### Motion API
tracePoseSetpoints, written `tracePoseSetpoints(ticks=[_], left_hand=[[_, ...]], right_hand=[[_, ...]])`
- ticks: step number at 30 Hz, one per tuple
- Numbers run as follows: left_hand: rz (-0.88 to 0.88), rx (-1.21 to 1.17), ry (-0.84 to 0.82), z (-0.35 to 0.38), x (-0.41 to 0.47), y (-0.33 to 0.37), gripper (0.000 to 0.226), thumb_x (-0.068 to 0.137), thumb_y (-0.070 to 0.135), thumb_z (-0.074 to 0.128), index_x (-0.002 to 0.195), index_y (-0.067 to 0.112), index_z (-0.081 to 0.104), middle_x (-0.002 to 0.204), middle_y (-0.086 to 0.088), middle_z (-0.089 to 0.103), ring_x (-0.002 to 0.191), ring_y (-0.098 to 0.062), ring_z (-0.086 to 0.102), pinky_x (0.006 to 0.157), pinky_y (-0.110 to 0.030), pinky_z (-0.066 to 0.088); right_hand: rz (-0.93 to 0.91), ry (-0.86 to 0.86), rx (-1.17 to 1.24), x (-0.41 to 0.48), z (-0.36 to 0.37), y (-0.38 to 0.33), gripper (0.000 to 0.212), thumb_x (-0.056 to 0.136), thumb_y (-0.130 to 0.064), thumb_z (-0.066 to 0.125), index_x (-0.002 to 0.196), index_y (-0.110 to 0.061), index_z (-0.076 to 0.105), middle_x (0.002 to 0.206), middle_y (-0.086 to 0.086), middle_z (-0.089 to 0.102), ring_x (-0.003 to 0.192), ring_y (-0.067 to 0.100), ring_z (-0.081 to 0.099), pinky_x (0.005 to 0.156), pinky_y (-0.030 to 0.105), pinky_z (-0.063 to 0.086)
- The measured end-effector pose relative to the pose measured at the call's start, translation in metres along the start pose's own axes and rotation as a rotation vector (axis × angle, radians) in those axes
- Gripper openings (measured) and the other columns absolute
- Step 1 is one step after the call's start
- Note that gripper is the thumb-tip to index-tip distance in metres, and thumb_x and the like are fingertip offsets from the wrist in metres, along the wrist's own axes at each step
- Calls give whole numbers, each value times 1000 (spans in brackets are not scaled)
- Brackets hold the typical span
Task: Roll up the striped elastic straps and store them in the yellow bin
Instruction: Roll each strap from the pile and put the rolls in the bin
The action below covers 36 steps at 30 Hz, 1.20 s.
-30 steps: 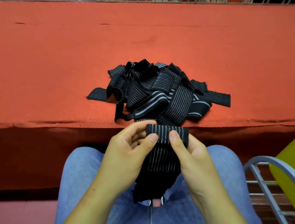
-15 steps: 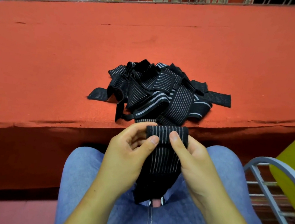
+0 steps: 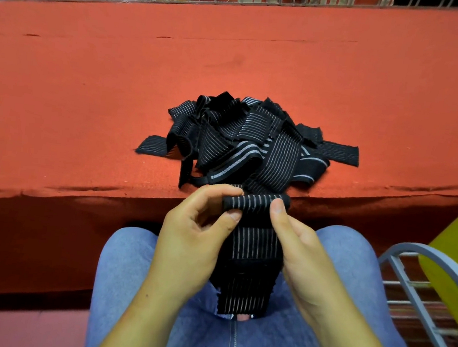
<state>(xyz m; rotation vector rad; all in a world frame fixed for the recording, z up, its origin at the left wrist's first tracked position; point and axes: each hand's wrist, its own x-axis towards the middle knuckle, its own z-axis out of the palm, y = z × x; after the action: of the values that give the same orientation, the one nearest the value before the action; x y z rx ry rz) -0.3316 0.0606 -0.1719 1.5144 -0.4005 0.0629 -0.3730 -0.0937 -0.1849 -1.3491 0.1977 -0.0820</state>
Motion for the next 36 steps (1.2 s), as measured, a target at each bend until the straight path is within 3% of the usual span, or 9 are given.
tracePoseSetpoints(ticks=[2, 7, 13, 19, 22, 29, 36], left_hand=[[7, 12, -9, 0, 0, -1, 32, 92, -7, 68, 112, 16, 75, 112, -1, 77, 111, -17, 72, 100, -35, 55], [-10, -10, -28, 3, -1, 4, 35, 89, -12, 70, 104, 19, 77, 112, 6, 78, 111, -9, 72, 95, -20, 53], [-47, -29, -52, 4, -3, 4, 46, 87, -17, 66, 110, 21, 77, 117, 3, 77, 112, -11, 72, 98, -25, 56], [-84, -71, -48, 6, -3, 9, 40, 92, -6, 68, 126, 16, 68, 115, 11, 76, 105, -2, 71, 86, -13, 52], [-90, -20, -18, 6, -1, 7, 39, 92, -1, 70, 126, 18, 68, 104, 22, 76, 97, 6, 69, 84, -9, 50], [-96, -19, -3, 4, -2, 4, 39, 91, -1, 71, 127, 16, 68, 107, 21, 77, 99, 4, 71, 85, -10, 51], [-96, -60, -29, 5, -1, 2, 33, 93, -1, 69, 123, 13, 70, 111, 4, 79, 105, -10, 73, 89, -18, 54]], right_hand=[[-10, 6, 8, 0, 0, -1, 63, 85, -71, 60, 114, -19, 81, 113, 8, 81, 114, 25, 75, 111, 55, 52], [-41, 37, 16, 1, -1, -2, 54, 94, -65, 61, 118, -21, 80, 117, 5, 80, 119, 23, 73, 112, 55, 50], [-76, 78, 100, 2, -1, -1, 41, 92, -46, 65, 114, -15, 81, 116, 10, 80, 118, 30, 73, 111, 54, 52], [-123, 63, 0, 1, -3, -1, 25, 105, -25, 57, 115, -13, 76, 110, 6, 81, 107, 19, 76, 90, 30, 58], [-154, 35, -25, 0, -2, 1, 23, 102, -26, 58, 114, -15, 75, 111, 4, 81, 105, 15, 76, 87, 26, 57], [-160, 7, -38, -1, -1, 1, 35, 94, -41, 60, 115, -17, 76, 111, 1, 82, 109, 15, 76, 92, 31, 57], [-205, 38, -17, 0, -2, 1, 30, 94, -37, 63, 111, -16, 77, 110, 4, 81, 104, 15, 76, 88, 28, 59]])
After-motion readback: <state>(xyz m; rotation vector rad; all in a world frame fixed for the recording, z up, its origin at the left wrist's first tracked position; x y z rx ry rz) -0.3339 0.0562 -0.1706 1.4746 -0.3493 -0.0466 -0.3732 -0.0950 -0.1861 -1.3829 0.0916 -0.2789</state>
